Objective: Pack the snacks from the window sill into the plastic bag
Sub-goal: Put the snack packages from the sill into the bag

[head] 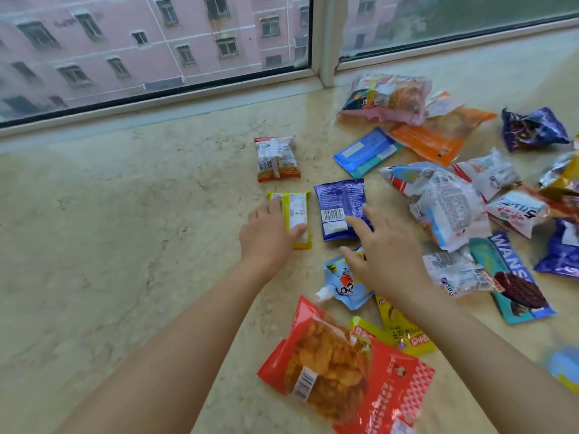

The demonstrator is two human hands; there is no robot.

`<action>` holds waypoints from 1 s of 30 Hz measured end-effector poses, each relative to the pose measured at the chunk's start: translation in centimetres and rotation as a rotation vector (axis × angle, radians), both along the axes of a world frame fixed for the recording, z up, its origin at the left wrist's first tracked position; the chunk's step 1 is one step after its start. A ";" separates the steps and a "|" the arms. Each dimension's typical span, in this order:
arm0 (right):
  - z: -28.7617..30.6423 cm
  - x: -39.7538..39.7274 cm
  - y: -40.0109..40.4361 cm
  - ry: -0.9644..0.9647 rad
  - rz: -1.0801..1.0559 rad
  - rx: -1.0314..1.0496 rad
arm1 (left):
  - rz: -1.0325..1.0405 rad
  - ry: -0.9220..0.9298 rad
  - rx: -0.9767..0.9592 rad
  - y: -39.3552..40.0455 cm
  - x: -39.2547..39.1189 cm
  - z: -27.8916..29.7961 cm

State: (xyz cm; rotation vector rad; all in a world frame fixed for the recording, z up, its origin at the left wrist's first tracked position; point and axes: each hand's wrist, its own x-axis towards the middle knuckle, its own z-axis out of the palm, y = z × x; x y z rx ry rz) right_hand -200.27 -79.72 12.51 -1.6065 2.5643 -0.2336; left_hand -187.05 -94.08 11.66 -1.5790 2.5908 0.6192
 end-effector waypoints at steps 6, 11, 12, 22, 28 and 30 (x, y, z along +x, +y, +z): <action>-0.4 -0.9 -4.2 -0.233 -0.217 0.047 | 0.187 0.301 0.129 -0.5 -1.8 -0.5; -0.9 -1.0 -6.4 -0.467 -0.437 -0.102 | 0.402 0.368 0.374 -1.5 -2.4 -0.6; -1.0 -1.0 -6.6 -0.520 -0.472 -0.134 | 0.421 0.379 0.416 -1.5 -2.3 -0.6; 1.4 1.3 -6.6 -1.135 -0.551 -0.277 | 0.453 0.608 0.663 -2.7 3.7 1.6; 4.0 7.2 -6.8 -1.360 -0.416 -0.350 | 0.437 0.792 0.675 -3.4 11.7 5.2; 5.2 9.8 -7.3 -1.346 -0.353 -0.362 | 0.421 0.815 0.644 -3.8 15.2 6.7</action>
